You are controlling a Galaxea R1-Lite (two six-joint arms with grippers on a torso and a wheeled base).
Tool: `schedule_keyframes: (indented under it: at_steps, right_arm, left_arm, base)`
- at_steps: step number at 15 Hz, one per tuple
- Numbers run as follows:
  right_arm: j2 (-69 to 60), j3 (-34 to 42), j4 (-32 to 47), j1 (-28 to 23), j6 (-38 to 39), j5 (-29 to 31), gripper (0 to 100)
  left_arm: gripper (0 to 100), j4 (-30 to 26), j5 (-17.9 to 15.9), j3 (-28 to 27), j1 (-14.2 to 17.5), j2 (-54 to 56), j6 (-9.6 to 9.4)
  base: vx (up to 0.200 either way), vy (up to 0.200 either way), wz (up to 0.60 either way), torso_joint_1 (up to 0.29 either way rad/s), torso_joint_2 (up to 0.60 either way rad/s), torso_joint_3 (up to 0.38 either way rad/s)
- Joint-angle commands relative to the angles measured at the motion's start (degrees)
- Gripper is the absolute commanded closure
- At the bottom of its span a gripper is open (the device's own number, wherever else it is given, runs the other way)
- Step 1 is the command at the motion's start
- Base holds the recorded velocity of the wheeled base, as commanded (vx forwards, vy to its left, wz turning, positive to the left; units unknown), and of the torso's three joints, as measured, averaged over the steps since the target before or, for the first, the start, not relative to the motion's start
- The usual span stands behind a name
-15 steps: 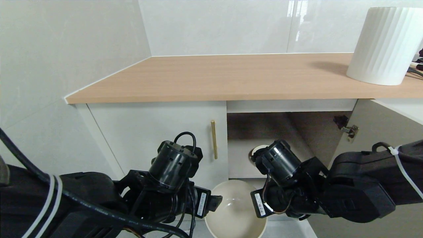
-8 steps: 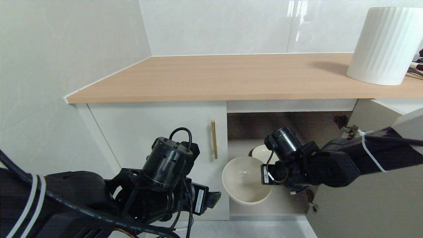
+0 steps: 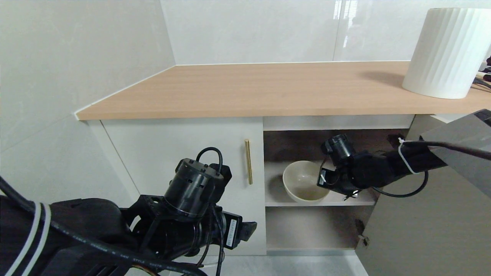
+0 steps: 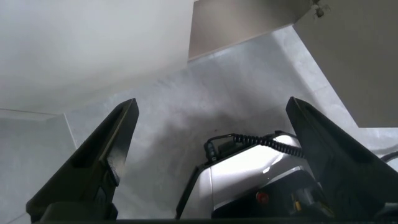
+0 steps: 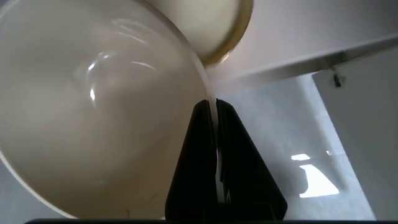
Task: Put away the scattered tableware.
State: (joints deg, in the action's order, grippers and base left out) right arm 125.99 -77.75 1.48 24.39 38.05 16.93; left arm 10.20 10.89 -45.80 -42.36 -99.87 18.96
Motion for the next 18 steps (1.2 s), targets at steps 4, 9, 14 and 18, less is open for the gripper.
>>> schedule_keyframes:
  at_steps: [4, 9, 14, 18]
  right_arm:
    - [5.1, -4.1, -0.7, -3.9, 0.3, 0.7, 100]
    - [7.0, -5.4, -3.6, -5.1, 0.8, 0.8, 100]
    - [8.6, -7.2, -3.6, -5.3, 1.2, 1.2, 100]
    - [10.4, -9.2, -3.7, -5.3, 1.2, 2.4, 100]
  left_arm:
    - [0, 0.0, 0.1, 0.0, 0.0, 0.0, 0.03]
    - [0, 0.1, 0.1, 0.0, 0.0, 0.1, 0.03]
    - [0, 0.0, 0.1, 0.0, 0.0, 0.2, 0.03]
    - [0, 0.0, 0.1, 0.0, 0.0, 0.1, 0.03]
  base:
    - [0.0, 0.0, 0.0, 0.0, 0.0, 0.0]
    - [0.0, 0.0, 0.0, 0.0, 0.0, 0.0]
    - [0.0, 0.0, 0.0, 0.0, 0.0, 0.0]
    - [0.0, 0.0, 0.0, 0.0, 0.0, 0.0]
